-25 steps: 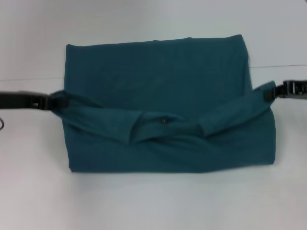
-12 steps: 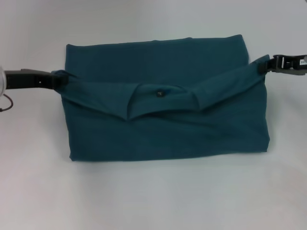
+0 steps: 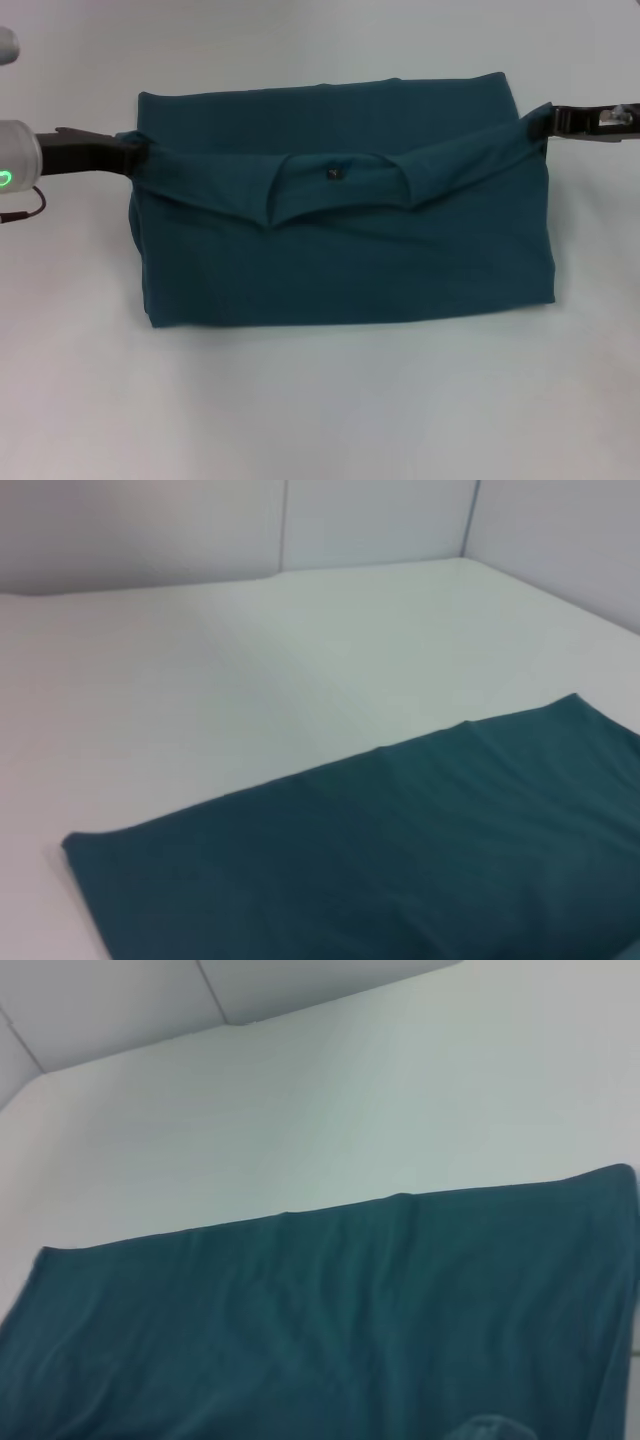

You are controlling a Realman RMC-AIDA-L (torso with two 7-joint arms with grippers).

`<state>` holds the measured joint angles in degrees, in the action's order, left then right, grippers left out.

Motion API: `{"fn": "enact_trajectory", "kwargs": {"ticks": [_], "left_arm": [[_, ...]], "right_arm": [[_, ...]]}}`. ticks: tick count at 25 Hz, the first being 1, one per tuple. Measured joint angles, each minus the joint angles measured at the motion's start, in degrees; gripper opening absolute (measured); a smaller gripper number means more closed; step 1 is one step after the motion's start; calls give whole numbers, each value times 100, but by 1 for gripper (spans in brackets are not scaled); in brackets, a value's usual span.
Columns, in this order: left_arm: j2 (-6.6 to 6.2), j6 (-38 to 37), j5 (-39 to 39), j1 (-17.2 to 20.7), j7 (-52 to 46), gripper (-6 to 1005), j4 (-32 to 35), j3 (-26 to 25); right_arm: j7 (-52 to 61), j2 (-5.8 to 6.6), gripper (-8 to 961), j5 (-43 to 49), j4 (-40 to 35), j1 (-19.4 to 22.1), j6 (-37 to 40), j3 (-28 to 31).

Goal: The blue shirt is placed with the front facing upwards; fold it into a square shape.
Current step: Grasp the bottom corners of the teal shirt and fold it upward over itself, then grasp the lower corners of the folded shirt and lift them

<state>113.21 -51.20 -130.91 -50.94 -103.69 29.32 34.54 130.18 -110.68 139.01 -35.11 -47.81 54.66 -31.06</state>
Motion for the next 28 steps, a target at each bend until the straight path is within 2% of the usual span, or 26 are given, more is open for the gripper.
{"fn": "enact_trajectory", "kwargs": {"ticks": [4,7,10,13,17,20,22,26,27,28], "left_arm": [[222,339,5,-17,423,143,17,-3],[462,875,-3,-20,703,144,47,1],[616,1308,-10,-21,799,146,51,64],[632,1416,13,-21,797,148,41,133],[586,1412,10,13,735,150,91,137],[572,1187,-63,189,408,266,425,214],[584,661,-94,536,-112,344,1077,489],[631,477,-139,771,-470,558,1491,747],[659,250,-321,998,-941,612,1771,1030],[663,137,-386,1053,-1082,640,1831,1096]], "right_arm": [[-9,-69,163,-1,199,-27,-625,-338],[-129,-201,166,-3,314,-30,-1102,-588],[-252,-331,169,13,324,-32,-1379,-843],[-282,-418,173,26,285,-35,-1534,-1073],[-284,-430,177,38,218,-52,-1518,-1171],[-245,-415,383,59,-71,48,-1133,-1177],[-220,-429,478,42,-431,246,-660,-1154],[-95,-532,659,47,-1016,628,-68,-1159],[-58,-556,698,65,-1136,721,85,-1173],[-43,-585,736,78,-1303,837,330,-1176]]}}
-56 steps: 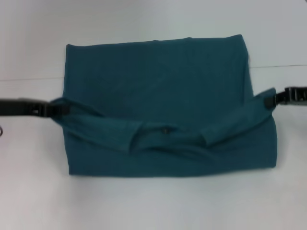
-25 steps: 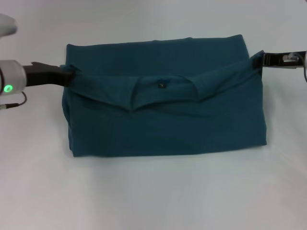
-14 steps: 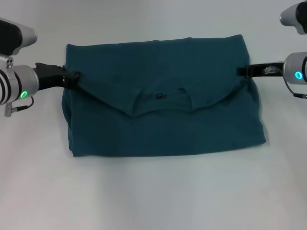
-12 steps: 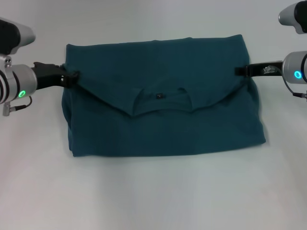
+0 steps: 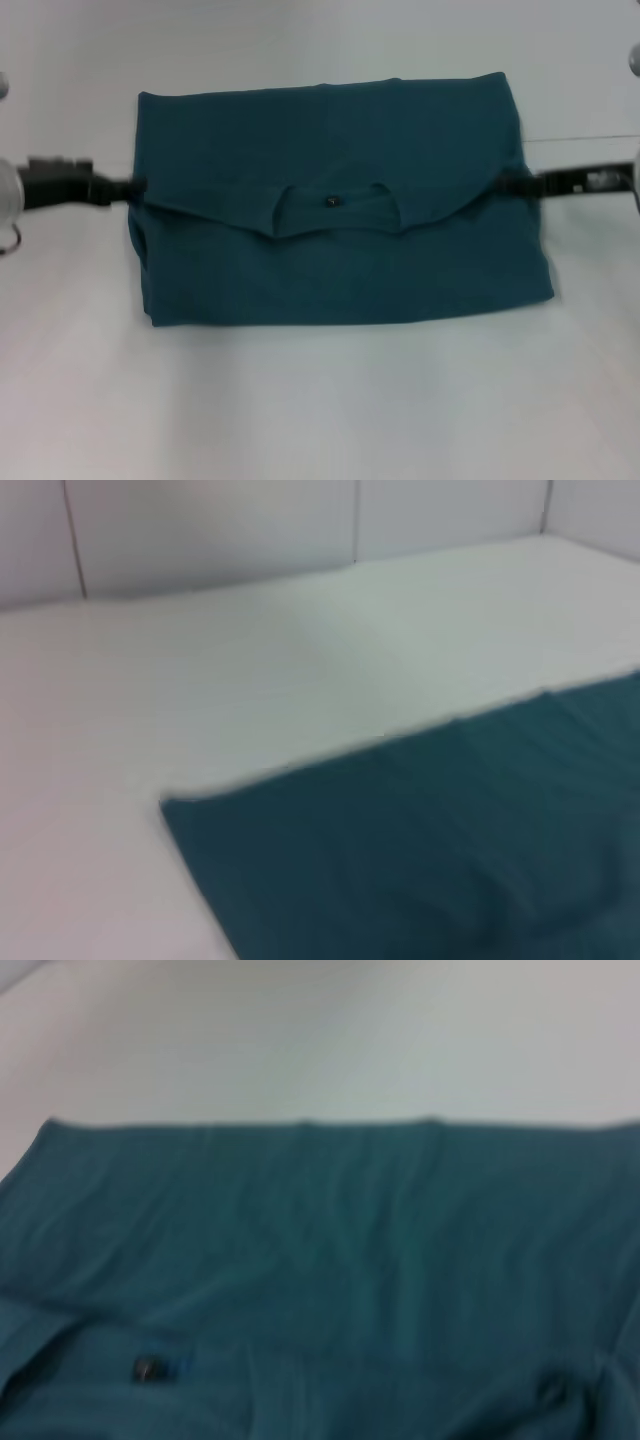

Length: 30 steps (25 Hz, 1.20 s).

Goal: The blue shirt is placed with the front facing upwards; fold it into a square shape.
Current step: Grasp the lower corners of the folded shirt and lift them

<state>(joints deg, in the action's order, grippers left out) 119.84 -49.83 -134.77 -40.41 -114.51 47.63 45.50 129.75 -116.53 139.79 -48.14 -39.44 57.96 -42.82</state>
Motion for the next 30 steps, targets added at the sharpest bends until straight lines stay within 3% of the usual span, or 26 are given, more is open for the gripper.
{"fn": "enact_trajectory", "kwargs": {"ticks": [4,7,9,13,24,30], "left_arm": [[88,-534,-317,406,-700,751,424,410],[356,-668,-428,874,-794,790,954,735],[425,-723,-433,1071,-906,801,1132,945],[419,-918,-419,1204,-1177,824,1170,1217],[427,-886,-387,1100,-1099,817,872,1639],[422,-845,-280,1069,-1092,646,868,1633]], "right_arm": [[-135,-196,851,-2,-815,586,737,-10],[-249,-286,852,-117,-1168,981,922,-4],[-253,-285,852,-220,-1178,1117,1010,44],[-263,-282,850,-293,-1104,1206,1031,66],[-267,-289,849,-297,-985,1158,1019,7],[-257,-270,857,-286,-979,1112,1068,1]]}}
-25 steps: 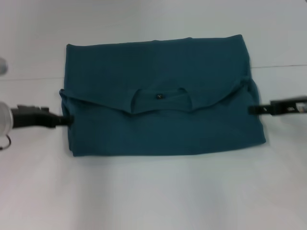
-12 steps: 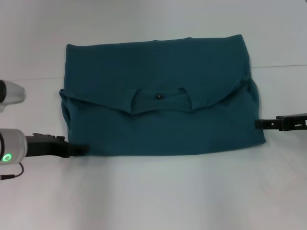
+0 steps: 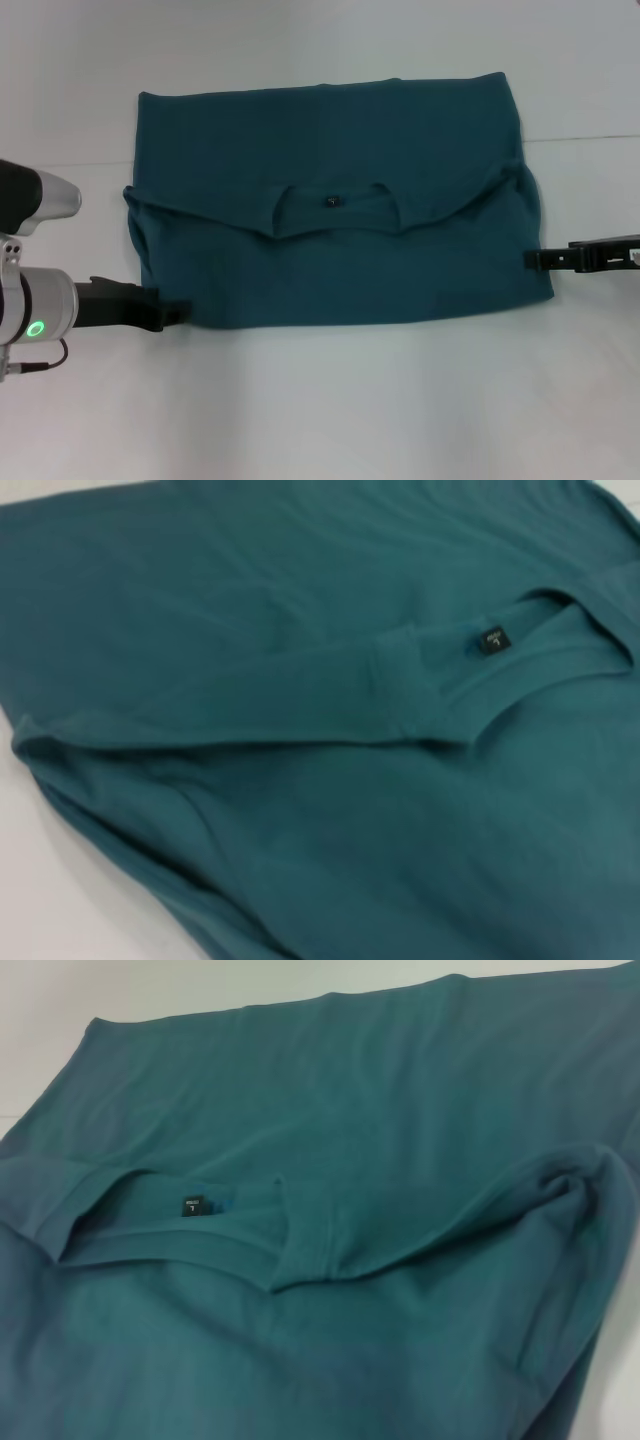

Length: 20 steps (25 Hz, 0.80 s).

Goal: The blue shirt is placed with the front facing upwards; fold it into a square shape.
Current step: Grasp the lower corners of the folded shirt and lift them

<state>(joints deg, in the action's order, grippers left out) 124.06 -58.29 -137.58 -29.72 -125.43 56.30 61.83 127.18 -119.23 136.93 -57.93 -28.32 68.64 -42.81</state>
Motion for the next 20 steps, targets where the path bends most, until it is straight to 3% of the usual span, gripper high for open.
{"fn": "enact_trajectory", "kwargs": {"ticks": [2,6,9,18,20], "left_arm": [[-2,3,2,-5,0,564,-2,5],[-4,-1,3,-11,11,412,-36,24],[-2,-11,4,-12,10,322,-54,27],[10,-52,17,18,-25,14,-29,10],[12,-60,27,25,-27,14,-26,12]], "right_arm": [[91,64,860,68,-4,-31,42,11],[854,393,865,374,206,-218,154,37],[1212,531,871,423,334,-353,189,56],[1083,465,894,463,1269,-869,178,-139],[1052,434,896,470,1427,-922,31,-203]]}}
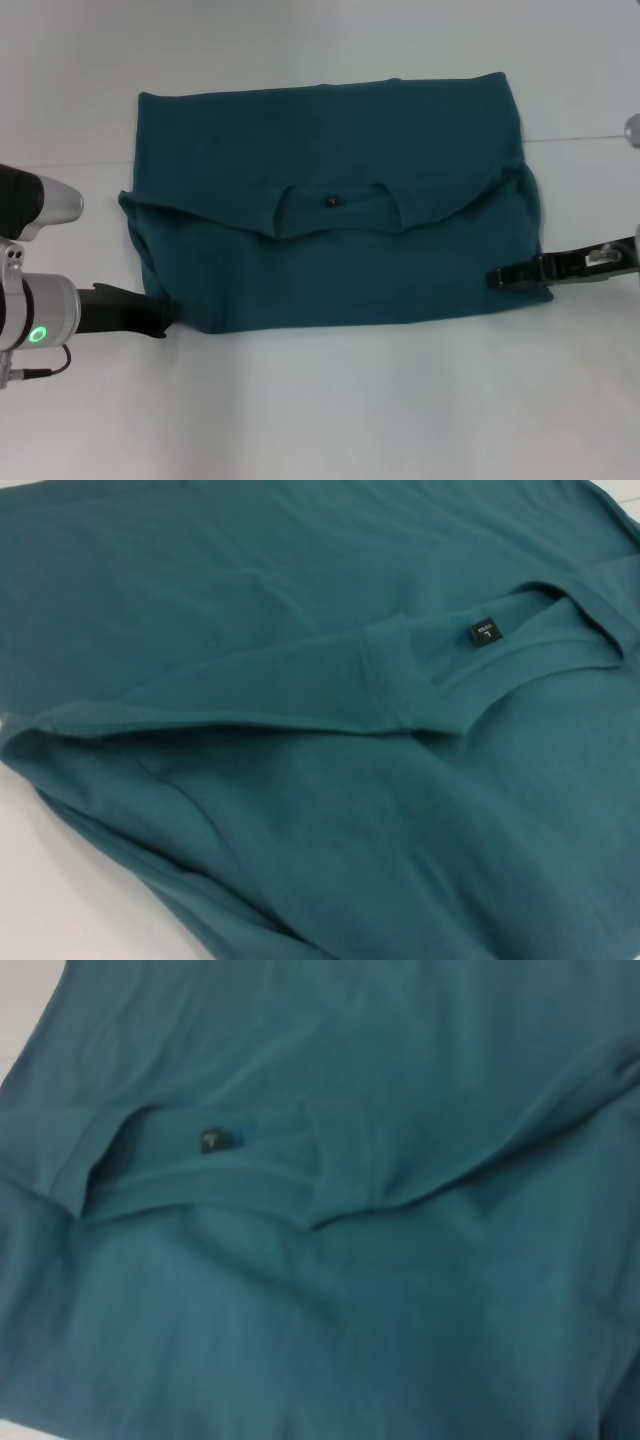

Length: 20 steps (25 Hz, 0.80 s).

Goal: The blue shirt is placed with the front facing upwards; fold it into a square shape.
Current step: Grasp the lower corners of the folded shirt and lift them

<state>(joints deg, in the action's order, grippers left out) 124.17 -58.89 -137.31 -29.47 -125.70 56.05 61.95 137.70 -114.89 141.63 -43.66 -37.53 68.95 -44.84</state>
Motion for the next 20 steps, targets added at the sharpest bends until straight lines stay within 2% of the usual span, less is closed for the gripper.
{"fn": "enact_trajectory", "kwargs": {"ticks": [6,20], "left_arm": [[-4,-21,3,2,5,14,11,17],[-8,-124,3,8,22,14,6,13]], "right_arm": [[3,-95,891,75,51,-7,-273,-161],[113,-103,823,116,-378,230,-256,-115]]}}
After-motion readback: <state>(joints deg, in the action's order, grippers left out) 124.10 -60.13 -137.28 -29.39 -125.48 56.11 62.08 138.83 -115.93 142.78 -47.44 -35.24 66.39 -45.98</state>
